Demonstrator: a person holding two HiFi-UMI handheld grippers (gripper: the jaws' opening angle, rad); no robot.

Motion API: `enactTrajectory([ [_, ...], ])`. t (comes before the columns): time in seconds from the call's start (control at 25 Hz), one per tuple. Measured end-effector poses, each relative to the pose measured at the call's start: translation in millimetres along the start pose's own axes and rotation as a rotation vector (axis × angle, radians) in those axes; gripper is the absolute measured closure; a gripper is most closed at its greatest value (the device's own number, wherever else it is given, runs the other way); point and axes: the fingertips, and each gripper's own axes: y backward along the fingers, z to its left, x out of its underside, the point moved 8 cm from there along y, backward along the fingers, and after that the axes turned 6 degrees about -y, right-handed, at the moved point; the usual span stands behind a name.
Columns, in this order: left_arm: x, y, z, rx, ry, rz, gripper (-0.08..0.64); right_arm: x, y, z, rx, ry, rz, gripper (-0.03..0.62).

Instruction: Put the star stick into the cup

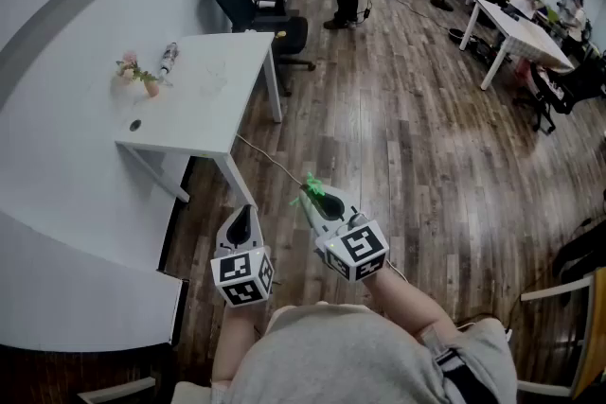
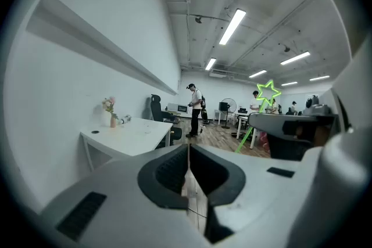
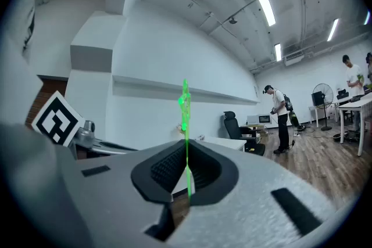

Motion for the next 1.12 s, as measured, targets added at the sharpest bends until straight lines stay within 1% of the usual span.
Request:
enactTrajectory([
  [0.28, 12.0, 32.0, -3.6, -0.014, 0.029, 0.003, 0.549, 4.2, 23.8, 19.0, -0.009, -0.007, 0.015, 0.586],
  [0.6, 14.5, 59.8, -9.4, -0.031, 0.031, -0.014, 0.549, 3.3, 46.6, 32.8, -0.02, -0.004, 0.017, 0.586],
  [0.72, 15.6, 65.0, -9.6, -0.034, 0.029, -0.016, 0.549, 4.7, 49.8, 36.4, -0.024, -0.002, 0.018, 0.586],
  [0.84, 15.9, 67.3, -9.2, -0.036, 0.029, -0.015, 0.549, 5.0, 50.3, 37.5, -0.032, -0.019, 0.014, 0.584],
  [1.12, 14.3, 64.6, -12.5, -0.047, 0.027, -0.016, 0.549, 6.4, 51.2, 32.1, -0.046, -0.039, 0.022, 0.583],
])
